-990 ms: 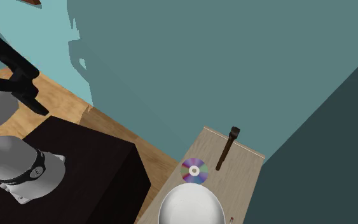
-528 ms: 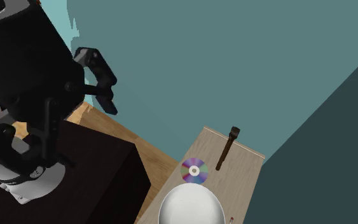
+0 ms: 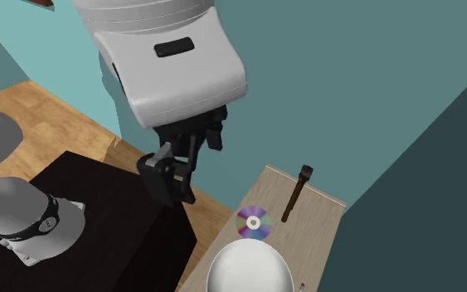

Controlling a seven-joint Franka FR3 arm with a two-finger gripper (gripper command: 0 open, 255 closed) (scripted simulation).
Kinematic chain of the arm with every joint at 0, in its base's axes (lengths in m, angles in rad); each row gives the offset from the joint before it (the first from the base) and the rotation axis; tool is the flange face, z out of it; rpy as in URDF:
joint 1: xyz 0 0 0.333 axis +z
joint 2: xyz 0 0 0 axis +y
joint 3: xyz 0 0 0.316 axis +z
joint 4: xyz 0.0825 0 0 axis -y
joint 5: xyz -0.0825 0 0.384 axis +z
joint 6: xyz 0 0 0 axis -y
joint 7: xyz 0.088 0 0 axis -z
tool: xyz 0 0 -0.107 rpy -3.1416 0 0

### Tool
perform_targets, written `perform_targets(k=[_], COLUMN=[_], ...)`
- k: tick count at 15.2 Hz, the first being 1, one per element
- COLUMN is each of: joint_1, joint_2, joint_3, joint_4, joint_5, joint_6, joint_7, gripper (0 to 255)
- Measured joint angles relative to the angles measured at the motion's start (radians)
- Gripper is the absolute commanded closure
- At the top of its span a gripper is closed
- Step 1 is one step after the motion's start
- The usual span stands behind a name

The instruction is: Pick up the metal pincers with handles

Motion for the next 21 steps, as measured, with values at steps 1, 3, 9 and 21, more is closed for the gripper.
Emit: perform_targets(k=[1, 3, 9, 21], joint_1=[0.003, 0.01, 0.036, 0.151], joint_2=[0.034, 0.107, 0.341, 0.785], joint_3=[0.011, 0.034, 0.086, 0.108], joint_4=[0.021, 0.064, 0.232, 0.662], joint_5=[-0.005, -0.018, -0.079, -0.215], joint_6=[0.01, 0.035, 0.077, 0.035], joint_7=[0.015, 0.047, 0.144, 0.292], gripper=[0, 0, 0, 0])
